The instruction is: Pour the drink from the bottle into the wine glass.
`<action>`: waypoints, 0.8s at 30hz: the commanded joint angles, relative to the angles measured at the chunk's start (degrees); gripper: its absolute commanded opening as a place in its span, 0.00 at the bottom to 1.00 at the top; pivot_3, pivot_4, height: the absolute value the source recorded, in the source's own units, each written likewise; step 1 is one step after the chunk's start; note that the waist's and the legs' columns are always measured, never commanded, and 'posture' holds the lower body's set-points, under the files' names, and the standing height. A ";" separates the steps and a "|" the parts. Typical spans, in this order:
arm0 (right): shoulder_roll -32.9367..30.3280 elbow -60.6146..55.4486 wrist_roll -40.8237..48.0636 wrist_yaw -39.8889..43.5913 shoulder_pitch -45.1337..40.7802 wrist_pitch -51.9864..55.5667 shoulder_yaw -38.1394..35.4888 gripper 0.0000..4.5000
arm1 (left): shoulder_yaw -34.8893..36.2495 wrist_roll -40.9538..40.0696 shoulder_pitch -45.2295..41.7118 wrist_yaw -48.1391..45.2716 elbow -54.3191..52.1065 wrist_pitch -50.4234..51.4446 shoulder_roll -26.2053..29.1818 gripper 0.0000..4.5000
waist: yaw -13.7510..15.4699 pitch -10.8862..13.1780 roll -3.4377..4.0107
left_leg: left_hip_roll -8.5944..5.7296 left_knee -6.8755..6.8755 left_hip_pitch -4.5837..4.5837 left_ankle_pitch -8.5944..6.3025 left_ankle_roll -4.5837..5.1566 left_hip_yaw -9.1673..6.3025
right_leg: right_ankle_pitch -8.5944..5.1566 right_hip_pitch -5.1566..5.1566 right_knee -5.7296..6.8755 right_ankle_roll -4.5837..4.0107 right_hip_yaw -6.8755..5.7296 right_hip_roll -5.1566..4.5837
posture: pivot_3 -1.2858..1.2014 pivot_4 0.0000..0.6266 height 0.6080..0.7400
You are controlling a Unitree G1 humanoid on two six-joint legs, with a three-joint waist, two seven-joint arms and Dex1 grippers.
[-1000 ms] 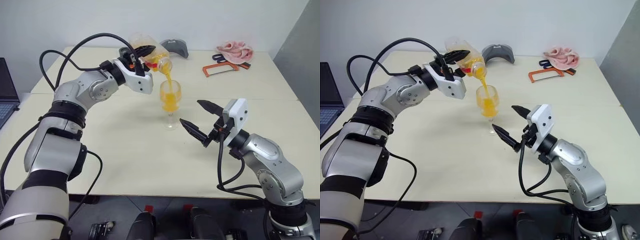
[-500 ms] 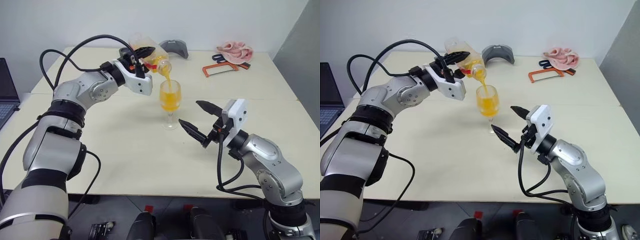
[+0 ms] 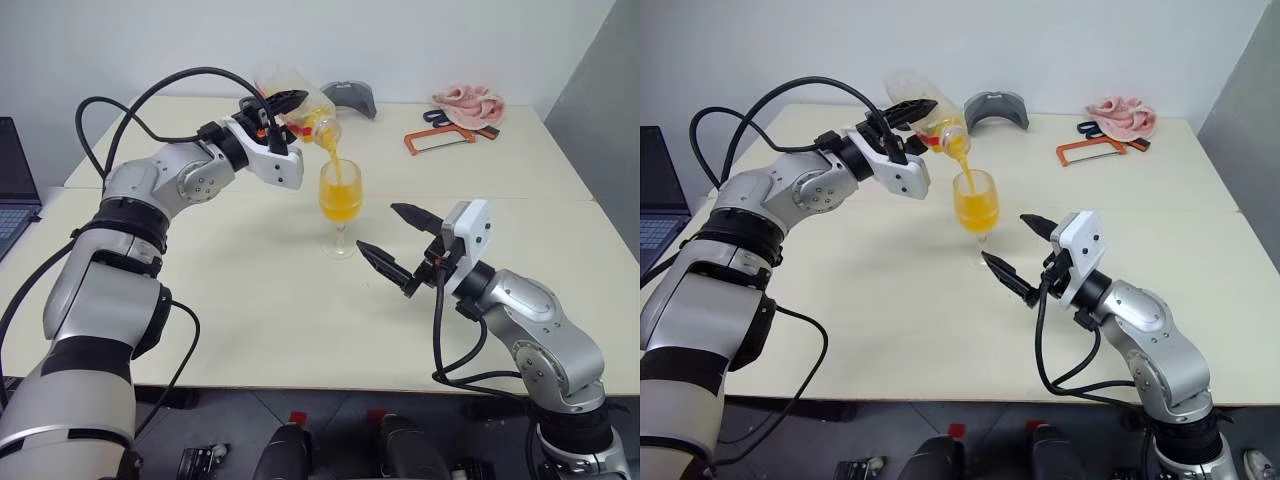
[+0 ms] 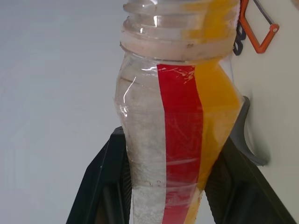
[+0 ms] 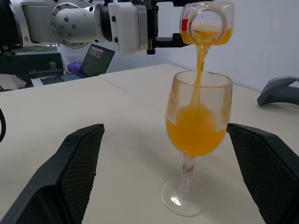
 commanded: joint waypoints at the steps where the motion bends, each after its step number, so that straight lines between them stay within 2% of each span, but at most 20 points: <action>1: 0.10 -2.22 0.65 -0.18 -0.06 -0.19 -0.08 1.00 | 0.12 0.10 -2.51 1.49 -0.61 -0.26 0.88 0.37 | 0.00 0.00 0.00 | 0.00 0.00 0.00 0.00 0.00 0.00 | 0.00 0.00 0.00 0.00 0.00 0.00 | 0.52 0.24 1.00; 15: 0.09 -2.18 0.41 -0.13 -0.04 -0.17 0.11 1.00 | 0.84 -1.68 -2.23 -0.36 0.08 -0.09 0.09 0.37 | 0.00 0.00 0.00 | -0.01 0.01 0.00 0.00 -0.01 0.00 | 0.00 0.00 0.01 0.00 0.00 0.00 | 0.52 0.24 1.00; 23: 0.91 -1.72 0.06 -1.49 -1.22 -0.47 -0.26 1.00 | 4.46 -10.98 0.16 -10.44 -0.54 1.74 -2.71 0.37 | -0.01 0.00 0.00 | -0.01 0.02 -0.01 0.01 -0.02 -0.01 | 0.00 0.00 0.01 0.00 0.01 0.00 | 0.52 0.24 1.00; 24: 1.00 -1.64 -0.09 -1.65 -1.42 -0.65 -0.20 1.00 | 6.18 -14.73 0.97 -13.82 -0.48 2.84 -3.77 0.37 | -0.04 0.00 0.00 | -0.01 0.02 -0.01 0.01 -0.01 -0.02 | 0.00 0.00 0.01 0.00 0.00 0.00 | 0.52 0.24 1.00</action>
